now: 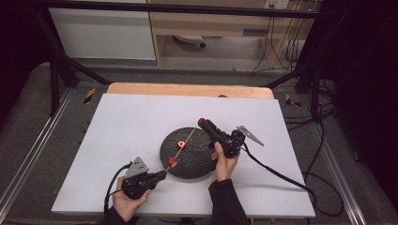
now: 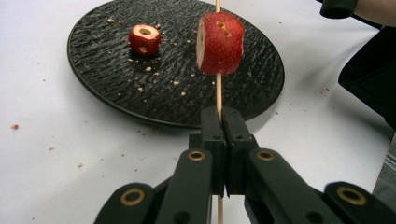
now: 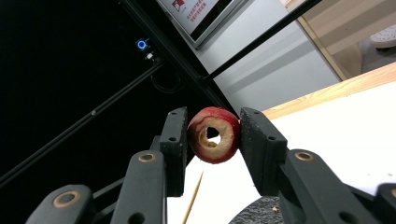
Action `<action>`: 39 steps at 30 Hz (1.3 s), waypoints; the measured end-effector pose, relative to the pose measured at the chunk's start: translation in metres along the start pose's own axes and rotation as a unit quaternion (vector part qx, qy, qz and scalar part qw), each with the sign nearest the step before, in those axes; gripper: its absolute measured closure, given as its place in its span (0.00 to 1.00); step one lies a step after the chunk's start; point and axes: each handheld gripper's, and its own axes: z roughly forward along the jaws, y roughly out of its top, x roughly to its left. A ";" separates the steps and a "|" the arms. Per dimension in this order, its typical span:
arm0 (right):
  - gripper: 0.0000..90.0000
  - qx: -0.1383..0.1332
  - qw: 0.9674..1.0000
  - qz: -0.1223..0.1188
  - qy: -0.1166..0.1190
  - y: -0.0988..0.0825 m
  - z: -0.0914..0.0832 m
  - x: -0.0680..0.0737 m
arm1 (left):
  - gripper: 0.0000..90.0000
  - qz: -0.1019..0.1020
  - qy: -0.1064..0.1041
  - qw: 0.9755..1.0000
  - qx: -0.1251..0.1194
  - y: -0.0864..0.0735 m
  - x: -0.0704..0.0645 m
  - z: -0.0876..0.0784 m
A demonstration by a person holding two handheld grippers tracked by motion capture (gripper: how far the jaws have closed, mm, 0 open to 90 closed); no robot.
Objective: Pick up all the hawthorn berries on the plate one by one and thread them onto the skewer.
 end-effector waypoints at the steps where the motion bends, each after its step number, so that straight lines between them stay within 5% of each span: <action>1: 0.71 -0.001 1.000 0.000 0.000 0.000 0.000 0.000 | 0.99 0.000 0.000 1.000 0.000 0.000 0.000 0.000; 39: 0.71 0.002 1.000 0.004 0.001 -0.011 0.003 -0.003 | 0.99 -0.004 0.001 1.000 -0.009 0.005 -0.008 0.009</action>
